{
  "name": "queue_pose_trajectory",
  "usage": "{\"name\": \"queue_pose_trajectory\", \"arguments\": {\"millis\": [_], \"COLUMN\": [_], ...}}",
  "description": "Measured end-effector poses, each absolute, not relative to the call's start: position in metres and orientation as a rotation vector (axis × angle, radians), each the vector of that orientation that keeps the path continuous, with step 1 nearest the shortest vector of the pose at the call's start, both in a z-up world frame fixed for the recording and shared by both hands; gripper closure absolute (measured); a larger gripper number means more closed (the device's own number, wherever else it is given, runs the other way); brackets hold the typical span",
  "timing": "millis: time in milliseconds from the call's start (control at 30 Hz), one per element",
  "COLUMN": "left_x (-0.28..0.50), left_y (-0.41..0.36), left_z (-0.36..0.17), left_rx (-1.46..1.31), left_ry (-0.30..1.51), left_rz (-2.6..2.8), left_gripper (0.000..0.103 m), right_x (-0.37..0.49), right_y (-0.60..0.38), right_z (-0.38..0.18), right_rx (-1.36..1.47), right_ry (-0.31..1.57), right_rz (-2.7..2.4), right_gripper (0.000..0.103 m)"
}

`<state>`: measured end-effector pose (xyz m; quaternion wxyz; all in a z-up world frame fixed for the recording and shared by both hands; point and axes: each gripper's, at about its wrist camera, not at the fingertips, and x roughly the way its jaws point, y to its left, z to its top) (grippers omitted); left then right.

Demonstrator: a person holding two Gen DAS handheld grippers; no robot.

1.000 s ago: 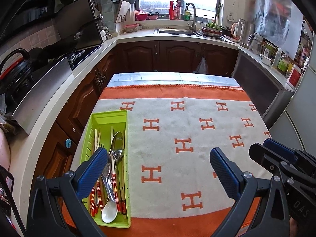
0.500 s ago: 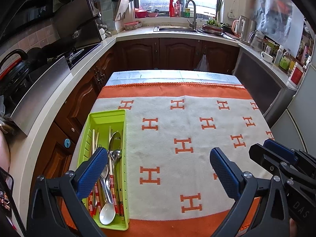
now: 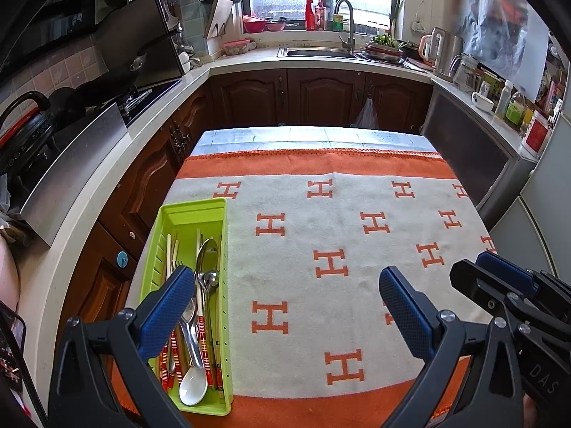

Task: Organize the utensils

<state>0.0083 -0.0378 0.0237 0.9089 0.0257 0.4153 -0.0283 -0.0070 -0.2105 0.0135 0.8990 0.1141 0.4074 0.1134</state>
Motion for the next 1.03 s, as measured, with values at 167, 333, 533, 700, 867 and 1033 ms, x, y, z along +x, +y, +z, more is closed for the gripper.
{"name": "queue_pose_trajectory", "arguments": {"millis": [167,333,533,700,867,1033], "left_x": [0.0084,0.0085,0.0087,0.0083,0.0082,0.0084], "left_y": [-0.0380,-0.0372,-0.0374,-0.0367,-0.0367,-0.0375], "left_z": [0.0235,0.0233,0.0234,0.0233,0.0234,0.0230], "left_rx": [0.053,0.053,0.053,0.054,0.054,0.055], "left_ry": [0.857,0.861,0.861,0.861,0.860,0.864], "left_rz": [-0.058,-0.058,-0.058,-0.058,-0.059,-0.057], "left_gripper": [0.001,0.001,0.001,0.001,0.001,0.001], "right_x": [-0.0074,-0.0069,-0.0075,-0.0077,-0.0086,-0.0082], "right_y": [-0.2112,-0.2111,-0.2106,-0.2096,-0.2091,-0.2097], "right_z": [0.0134,0.0122,0.0116,0.0111,0.0112,0.0107], "right_rx": [0.236,0.237,0.239,0.240,0.243,0.243], "right_ry": [0.841,0.840,0.840,0.838,0.839,0.840], "right_rz": [0.236,0.237,0.238,0.238,0.239,0.240], "right_gripper": [0.064,0.064,0.064,0.064,0.064,0.064]}}
